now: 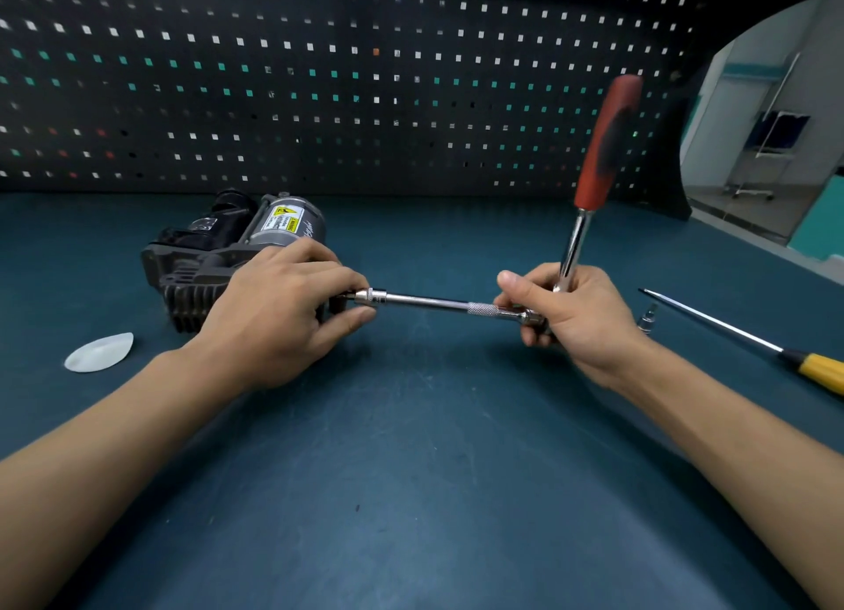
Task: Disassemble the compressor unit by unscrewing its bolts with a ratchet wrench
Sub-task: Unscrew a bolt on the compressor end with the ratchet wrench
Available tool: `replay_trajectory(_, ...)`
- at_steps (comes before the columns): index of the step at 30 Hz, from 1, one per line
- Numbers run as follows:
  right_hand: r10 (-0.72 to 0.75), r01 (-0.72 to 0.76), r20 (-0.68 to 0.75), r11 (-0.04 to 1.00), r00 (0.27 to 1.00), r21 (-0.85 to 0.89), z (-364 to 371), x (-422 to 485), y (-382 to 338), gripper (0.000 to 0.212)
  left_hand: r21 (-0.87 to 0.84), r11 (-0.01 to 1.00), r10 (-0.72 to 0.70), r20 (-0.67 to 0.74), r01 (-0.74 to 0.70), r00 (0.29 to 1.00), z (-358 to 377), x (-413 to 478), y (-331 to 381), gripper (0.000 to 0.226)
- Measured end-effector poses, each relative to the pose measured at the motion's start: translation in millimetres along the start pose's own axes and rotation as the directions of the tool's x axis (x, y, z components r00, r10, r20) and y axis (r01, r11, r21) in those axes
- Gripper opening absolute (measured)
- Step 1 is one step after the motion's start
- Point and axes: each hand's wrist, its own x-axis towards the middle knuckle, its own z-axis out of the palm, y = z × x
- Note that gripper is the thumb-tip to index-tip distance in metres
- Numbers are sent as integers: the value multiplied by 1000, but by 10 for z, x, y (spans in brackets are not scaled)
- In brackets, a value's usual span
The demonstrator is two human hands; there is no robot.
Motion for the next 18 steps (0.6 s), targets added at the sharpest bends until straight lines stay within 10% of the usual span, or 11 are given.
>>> replay_trajectory(18, -430, 432, 46, 898, 902, -83, 13, -44, -40, 10, -19, 999, -38, 6, 38, 999, -18, 4, 25, 39)
